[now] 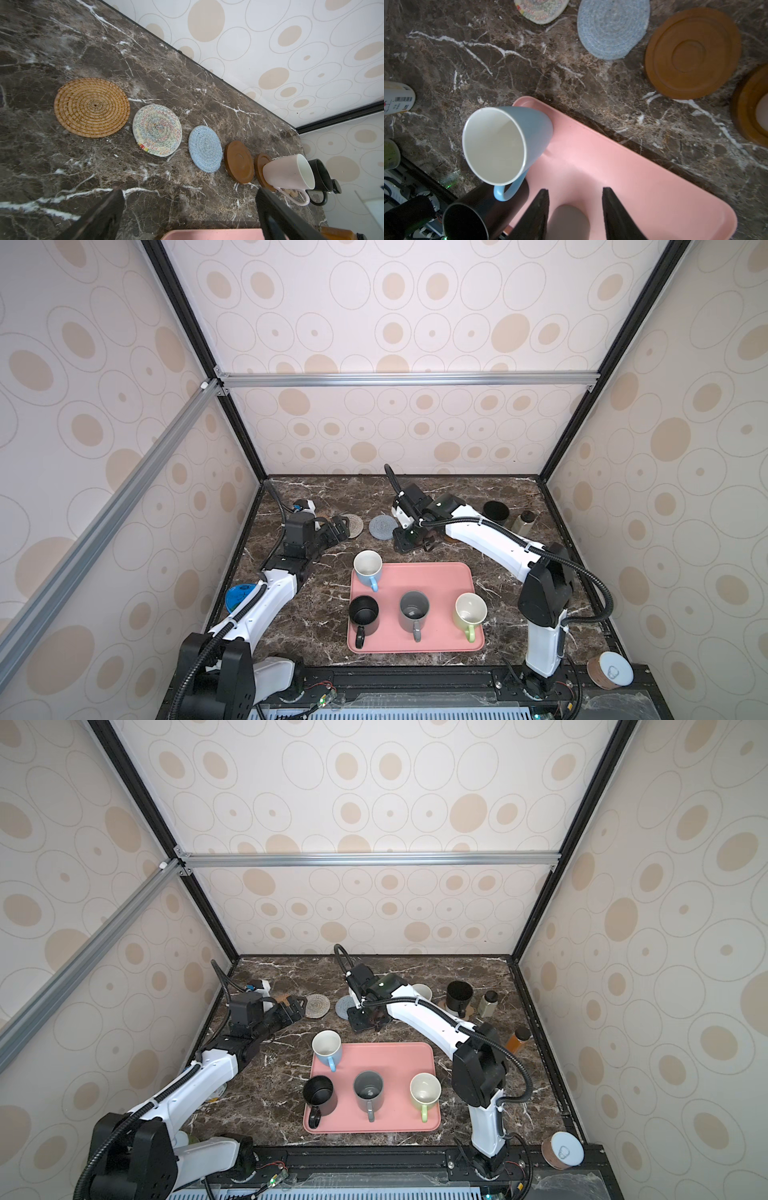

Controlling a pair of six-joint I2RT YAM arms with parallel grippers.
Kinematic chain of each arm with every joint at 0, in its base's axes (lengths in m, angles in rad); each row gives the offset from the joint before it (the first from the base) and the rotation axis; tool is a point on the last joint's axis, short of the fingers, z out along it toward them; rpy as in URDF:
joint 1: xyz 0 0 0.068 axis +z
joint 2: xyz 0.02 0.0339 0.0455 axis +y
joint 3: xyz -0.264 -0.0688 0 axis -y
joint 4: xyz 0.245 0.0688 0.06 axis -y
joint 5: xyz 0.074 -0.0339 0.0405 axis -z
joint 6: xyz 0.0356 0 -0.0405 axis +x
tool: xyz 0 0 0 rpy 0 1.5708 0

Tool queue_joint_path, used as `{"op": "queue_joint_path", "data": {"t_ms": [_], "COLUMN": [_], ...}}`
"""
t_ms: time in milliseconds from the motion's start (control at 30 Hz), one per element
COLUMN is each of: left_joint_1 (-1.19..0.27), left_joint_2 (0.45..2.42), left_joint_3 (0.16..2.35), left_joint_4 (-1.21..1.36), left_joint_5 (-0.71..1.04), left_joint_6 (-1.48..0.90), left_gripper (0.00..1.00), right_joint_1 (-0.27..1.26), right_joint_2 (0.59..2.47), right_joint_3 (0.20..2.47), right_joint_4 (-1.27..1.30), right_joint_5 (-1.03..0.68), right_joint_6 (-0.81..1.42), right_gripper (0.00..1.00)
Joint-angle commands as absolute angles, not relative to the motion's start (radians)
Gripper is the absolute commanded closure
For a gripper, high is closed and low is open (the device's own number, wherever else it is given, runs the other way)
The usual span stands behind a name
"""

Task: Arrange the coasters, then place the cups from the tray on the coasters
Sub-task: 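Swing the right gripper back over the light-blue-handled white mug on the pink tray, then lower the open right gripper onto the light-blue-handled mug's rim and close it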

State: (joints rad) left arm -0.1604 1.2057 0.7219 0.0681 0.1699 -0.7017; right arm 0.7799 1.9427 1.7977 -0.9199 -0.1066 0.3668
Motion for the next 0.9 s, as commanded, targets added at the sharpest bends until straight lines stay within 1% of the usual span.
{"op": "queue_joint_path", "data": {"t_ms": [0,500,867], "left_joint_1": [-0.148,-0.141,-0.140], "left_joint_2": [1.177,1.176,1.171], "left_joint_3": [0.716,0.697,0.693], "left_joint_4": [0.092,0.112,0.114], "left_joint_5": [0.169,0.186,0.189], "left_joint_6": [-0.726,-0.735,-0.738], "left_gripper": [0.00,0.00,0.00], "right_joint_1": [0.817,0.925,0.962], "right_joint_2": [1.972,2.046,2.080], "right_joint_3": [1.838,1.892,1.925], "right_joint_4": [-0.961,-0.980,-0.998], "right_joint_5": [-0.114,-0.150,-0.150], "right_joint_6": [0.371,0.379,0.381], "right_gripper": [0.54,0.51,0.49]}}
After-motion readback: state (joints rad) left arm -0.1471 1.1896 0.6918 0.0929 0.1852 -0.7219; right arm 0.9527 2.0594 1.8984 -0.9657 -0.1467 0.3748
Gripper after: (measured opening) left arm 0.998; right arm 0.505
